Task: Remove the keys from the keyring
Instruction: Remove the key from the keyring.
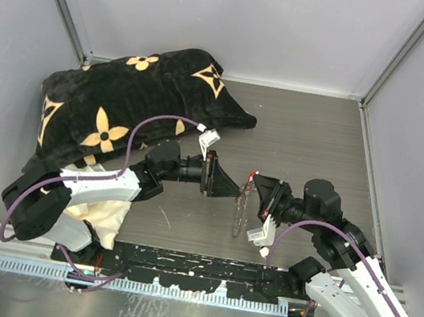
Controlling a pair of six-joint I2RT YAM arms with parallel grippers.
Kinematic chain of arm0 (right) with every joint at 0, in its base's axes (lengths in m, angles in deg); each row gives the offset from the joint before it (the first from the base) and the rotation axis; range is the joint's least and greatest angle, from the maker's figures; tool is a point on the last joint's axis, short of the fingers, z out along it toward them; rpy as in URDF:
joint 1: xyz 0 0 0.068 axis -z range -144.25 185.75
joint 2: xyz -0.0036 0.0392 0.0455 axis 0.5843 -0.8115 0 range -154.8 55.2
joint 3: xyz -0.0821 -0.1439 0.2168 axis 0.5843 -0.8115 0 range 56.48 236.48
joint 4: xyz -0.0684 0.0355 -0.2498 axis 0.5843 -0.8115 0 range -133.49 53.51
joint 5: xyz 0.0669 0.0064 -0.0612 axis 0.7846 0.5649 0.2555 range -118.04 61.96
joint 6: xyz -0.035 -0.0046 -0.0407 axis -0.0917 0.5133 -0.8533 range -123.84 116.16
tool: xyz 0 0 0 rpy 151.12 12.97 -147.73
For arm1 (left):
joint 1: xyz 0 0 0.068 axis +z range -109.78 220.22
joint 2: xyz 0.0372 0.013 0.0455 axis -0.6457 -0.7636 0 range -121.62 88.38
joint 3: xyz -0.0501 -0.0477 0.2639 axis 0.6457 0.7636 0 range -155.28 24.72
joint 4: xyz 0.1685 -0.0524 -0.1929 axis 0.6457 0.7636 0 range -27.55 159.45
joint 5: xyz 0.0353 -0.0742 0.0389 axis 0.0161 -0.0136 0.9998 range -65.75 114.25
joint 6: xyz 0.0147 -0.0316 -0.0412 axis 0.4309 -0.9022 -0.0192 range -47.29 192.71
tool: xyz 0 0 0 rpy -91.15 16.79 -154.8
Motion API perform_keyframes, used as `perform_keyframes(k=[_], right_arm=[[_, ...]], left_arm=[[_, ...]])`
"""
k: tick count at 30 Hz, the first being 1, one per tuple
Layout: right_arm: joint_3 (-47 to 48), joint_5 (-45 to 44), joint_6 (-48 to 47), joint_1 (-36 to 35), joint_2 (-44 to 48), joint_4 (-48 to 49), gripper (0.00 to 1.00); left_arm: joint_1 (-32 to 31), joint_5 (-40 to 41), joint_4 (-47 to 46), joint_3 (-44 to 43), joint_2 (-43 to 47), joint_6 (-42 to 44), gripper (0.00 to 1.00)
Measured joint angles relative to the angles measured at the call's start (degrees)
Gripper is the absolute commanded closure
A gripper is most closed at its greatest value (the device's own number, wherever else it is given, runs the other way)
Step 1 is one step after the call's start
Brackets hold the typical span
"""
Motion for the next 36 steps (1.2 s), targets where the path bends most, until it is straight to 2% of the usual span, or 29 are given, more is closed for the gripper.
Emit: perform_keyframes(k=[10, 22, 27, 36], right_arm=[[0.0, 0.0, 0.0, 0.0, 0.0, 0.1, 0.99], [0.0, 0.0, 0.0, 0.0, 0.0, 0.1, 0.99], [0.0, 0.0, 0.0, 0.0, 0.0, 0.1, 0.99], [0.0, -0.2, 0.0, 0.0, 0.0, -0.3, 0.99]], left_arm=[[0.0, -1.7, -2.9, -0.7, -3.1, -2.5, 0.69], [0.0, -4.2, -6.0, -0.9, -4.2, -4.1, 0.82], [0.0, -4.8, -6.0, -0.9, -5.3, -4.2, 0.92], [0.0, -5.2, -5.8, -1.7, -6.3, -4.2, 0.97]])
